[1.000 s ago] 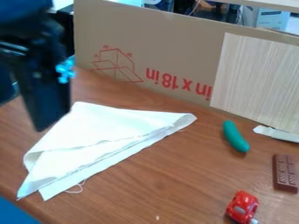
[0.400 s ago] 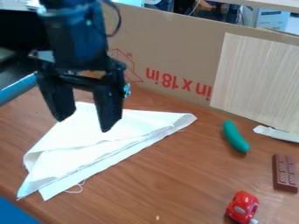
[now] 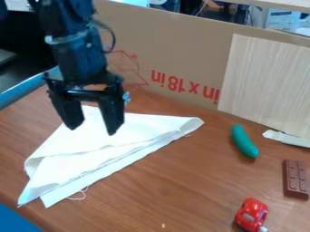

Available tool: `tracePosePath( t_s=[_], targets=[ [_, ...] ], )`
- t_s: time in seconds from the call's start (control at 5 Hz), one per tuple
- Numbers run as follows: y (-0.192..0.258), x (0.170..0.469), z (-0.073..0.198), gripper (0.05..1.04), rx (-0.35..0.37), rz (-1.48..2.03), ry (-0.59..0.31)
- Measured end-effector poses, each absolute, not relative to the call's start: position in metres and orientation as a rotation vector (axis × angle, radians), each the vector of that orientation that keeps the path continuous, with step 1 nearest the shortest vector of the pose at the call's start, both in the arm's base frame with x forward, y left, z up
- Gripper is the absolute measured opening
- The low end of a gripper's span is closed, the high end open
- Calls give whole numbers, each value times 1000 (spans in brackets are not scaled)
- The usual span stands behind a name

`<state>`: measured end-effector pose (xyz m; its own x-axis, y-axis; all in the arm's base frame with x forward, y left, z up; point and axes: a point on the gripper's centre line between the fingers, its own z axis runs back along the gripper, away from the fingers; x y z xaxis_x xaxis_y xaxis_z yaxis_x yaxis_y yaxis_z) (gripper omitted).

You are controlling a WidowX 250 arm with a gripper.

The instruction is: Desplegar la tela de izquierda a la derecha

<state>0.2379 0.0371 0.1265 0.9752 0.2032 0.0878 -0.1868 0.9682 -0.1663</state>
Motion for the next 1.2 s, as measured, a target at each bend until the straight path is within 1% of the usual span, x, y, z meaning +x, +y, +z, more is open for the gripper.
tracePosePath(
  t_s=[0.4,0.6,0.8,1.0,1.2],
  targets=[
    [62,282,61,999,-141,213,-163],
    [91,310,38,999,-135,237,-207],
    [104,324,33,999,-144,238,-246],
    [110,327,36,999,-163,219,-285],
    [117,329,33,999,-162,203,-303]
  ],
)
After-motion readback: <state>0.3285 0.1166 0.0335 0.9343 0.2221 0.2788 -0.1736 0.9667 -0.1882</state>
